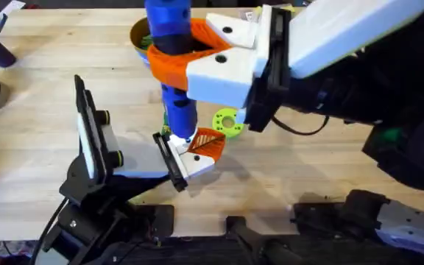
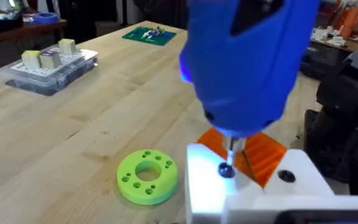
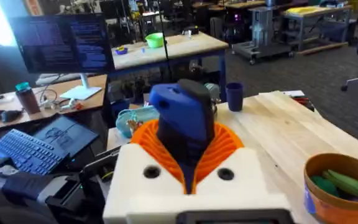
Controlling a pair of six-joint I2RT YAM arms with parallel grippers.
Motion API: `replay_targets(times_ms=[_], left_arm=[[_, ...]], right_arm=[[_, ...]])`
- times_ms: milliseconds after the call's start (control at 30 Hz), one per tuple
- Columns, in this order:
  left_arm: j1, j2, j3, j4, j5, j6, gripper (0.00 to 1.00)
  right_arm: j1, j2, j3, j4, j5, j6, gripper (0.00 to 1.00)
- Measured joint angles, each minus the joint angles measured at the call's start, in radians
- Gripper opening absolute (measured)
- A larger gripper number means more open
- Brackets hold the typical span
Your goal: Pick up the gripper from the table and insert it into the empty holder that is missing its gripper. Then pick up a screw, insert it into the mounting hole, and use the screwdriver to tighten it. Finally, clean up the table by picking up the vegetable and placing it into the bucket.
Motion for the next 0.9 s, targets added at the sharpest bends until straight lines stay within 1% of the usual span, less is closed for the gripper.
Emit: replay_targets(times_ms=[700,900], left_arm=[[0.000,0.000,0.000,0.000,0.000,0.000,0.014],[0.000,0.000,0.000,0.000,0.000,0.000,0.014]], right_arm=[[0.000,0.013,0.000,-0.026,-0.012,-0.018,0.034],[0.000,0.013,0.000,0.011,-0.012,-0.025,0.034]])
